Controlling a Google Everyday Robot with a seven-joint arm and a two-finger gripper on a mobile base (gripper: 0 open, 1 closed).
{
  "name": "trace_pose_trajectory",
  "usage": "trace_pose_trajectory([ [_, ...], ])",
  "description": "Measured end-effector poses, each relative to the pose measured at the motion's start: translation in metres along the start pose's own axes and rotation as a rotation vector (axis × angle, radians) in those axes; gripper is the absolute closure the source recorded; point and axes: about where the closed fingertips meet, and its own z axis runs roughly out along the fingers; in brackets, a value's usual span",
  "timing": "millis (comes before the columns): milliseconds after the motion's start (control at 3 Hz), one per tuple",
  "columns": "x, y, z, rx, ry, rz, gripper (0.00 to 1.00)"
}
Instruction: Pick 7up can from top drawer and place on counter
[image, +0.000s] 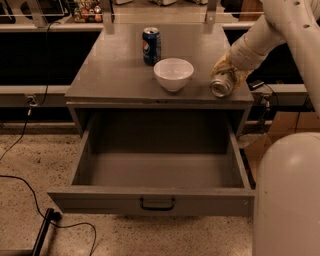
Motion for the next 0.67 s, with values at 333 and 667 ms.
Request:
trace_pose_trajectory([
  [333,0.0005,-0.0009,0.0046,0.001,-0.002,0.0,0.12],
  [667,0.0009,-0.0017,0.0081,0.002,-0.003,-0.001,0.0],
])
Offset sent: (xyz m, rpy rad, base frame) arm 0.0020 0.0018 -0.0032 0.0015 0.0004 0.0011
